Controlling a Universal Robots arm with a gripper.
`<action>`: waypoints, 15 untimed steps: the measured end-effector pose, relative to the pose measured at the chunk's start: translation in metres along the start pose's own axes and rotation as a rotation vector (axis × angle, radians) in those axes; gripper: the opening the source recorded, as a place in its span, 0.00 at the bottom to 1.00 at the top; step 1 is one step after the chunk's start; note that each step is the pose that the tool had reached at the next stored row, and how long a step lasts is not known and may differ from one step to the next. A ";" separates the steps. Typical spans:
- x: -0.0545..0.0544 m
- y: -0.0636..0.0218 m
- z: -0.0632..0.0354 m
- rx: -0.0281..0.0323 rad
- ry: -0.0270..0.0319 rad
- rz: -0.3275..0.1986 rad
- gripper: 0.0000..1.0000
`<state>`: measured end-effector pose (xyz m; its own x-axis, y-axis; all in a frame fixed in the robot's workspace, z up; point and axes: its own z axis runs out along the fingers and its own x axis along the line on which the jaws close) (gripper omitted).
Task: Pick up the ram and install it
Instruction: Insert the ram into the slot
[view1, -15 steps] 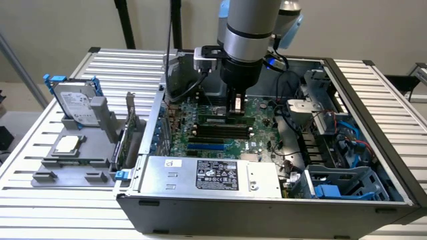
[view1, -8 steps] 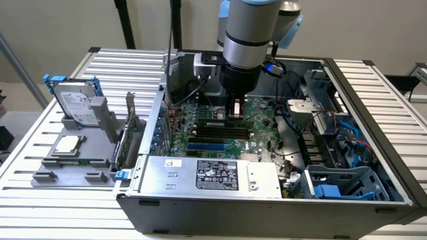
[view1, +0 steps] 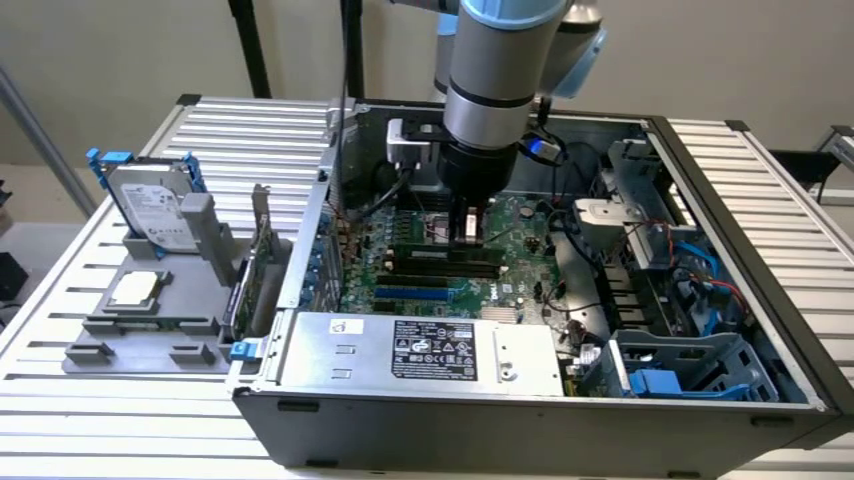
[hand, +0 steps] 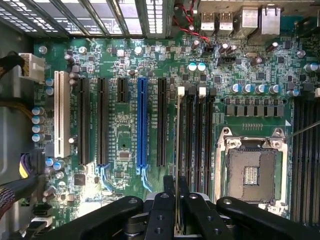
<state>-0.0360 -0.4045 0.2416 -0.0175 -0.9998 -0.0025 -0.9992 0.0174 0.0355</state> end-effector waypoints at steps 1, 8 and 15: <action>0.000 0.0001 0.0018 0.0000 0.0000 0.000 0.14; -0.003 0.0002 0.0105 -0.0001 0.0002 -0.001 0.14; -0.005 0.0002 0.0118 0.0000 0.0000 -0.001 0.14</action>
<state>-0.0365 -0.3991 0.2299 -0.0168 -0.9999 -0.0025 -0.9992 0.0167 0.0355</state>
